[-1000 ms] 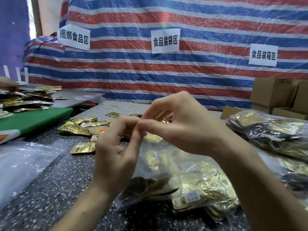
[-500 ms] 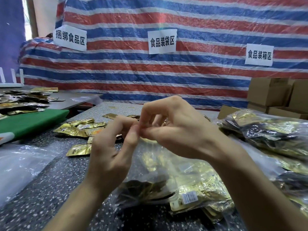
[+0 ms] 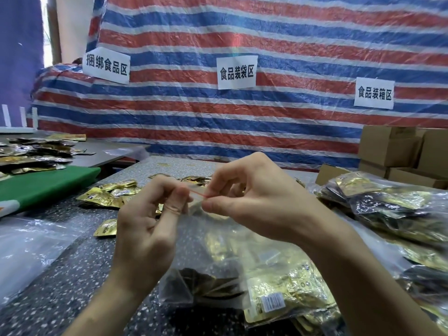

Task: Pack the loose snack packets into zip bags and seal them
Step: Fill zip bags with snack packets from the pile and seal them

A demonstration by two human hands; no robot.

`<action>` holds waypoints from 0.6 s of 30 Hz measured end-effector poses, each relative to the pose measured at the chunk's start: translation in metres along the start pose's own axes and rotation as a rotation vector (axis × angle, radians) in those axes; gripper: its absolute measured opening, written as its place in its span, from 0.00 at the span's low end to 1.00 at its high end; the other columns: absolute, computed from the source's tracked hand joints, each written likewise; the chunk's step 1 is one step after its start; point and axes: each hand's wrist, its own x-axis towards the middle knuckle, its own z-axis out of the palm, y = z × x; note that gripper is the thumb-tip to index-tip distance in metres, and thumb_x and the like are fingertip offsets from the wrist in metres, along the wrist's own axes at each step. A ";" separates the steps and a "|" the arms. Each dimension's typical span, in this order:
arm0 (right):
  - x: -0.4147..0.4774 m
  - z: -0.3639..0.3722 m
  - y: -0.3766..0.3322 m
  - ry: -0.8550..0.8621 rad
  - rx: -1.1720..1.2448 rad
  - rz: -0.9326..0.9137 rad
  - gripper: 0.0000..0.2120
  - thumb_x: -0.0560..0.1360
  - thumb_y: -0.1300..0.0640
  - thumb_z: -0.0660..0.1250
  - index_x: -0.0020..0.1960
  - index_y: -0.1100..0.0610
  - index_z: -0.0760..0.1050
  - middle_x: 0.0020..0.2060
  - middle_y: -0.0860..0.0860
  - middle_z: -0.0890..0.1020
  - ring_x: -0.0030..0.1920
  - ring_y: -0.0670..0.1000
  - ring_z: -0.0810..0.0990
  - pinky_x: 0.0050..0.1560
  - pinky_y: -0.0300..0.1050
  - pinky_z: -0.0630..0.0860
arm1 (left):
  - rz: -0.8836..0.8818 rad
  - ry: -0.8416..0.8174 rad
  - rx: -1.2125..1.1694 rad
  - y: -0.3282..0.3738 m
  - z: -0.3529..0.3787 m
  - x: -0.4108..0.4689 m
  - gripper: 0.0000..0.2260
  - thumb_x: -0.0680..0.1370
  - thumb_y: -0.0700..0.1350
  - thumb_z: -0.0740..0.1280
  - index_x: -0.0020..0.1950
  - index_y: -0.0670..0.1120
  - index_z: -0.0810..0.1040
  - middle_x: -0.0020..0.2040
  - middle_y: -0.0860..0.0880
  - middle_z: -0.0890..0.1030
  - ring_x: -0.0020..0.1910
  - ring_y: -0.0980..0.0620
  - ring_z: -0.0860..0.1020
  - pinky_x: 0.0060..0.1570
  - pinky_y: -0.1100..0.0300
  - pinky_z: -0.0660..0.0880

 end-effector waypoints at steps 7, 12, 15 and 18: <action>-0.002 -0.012 0.008 -0.043 0.011 0.042 0.05 0.74 0.53 0.75 0.39 0.50 0.84 0.30 0.42 0.83 0.32 0.39 0.78 0.32 0.31 0.69 | -0.064 0.096 -0.025 -0.012 -0.006 0.004 0.08 0.80 0.46 0.64 0.41 0.49 0.78 0.35 0.50 0.79 0.34 0.57 0.76 0.35 0.68 0.72; -0.003 -0.019 0.017 -0.057 0.068 0.069 0.04 0.73 0.56 0.76 0.41 0.54 0.85 0.31 0.44 0.83 0.32 0.39 0.78 0.33 0.34 0.72 | -0.083 0.134 -0.021 -0.024 -0.012 0.007 0.10 0.81 0.44 0.64 0.41 0.47 0.78 0.35 0.51 0.80 0.34 0.58 0.76 0.36 0.66 0.72; -0.002 -0.021 0.022 -0.071 0.097 0.082 0.04 0.73 0.55 0.76 0.41 0.55 0.85 0.36 0.49 0.86 0.36 0.44 0.82 0.41 0.43 0.79 | -0.091 0.146 -0.033 -0.029 -0.015 0.008 0.10 0.81 0.47 0.64 0.41 0.48 0.78 0.34 0.51 0.80 0.34 0.58 0.76 0.37 0.68 0.72; -0.002 -0.020 0.025 -0.086 0.116 0.082 0.03 0.73 0.55 0.77 0.42 0.54 0.86 0.36 0.48 0.86 0.38 0.43 0.83 0.43 0.42 0.79 | -0.151 0.133 -0.098 -0.034 -0.013 0.006 0.10 0.80 0.51 0.65 0.41 0.49 0.79 0.34 0.51 0.78 0.35 0.55 0.75 0.37 0.65 0.72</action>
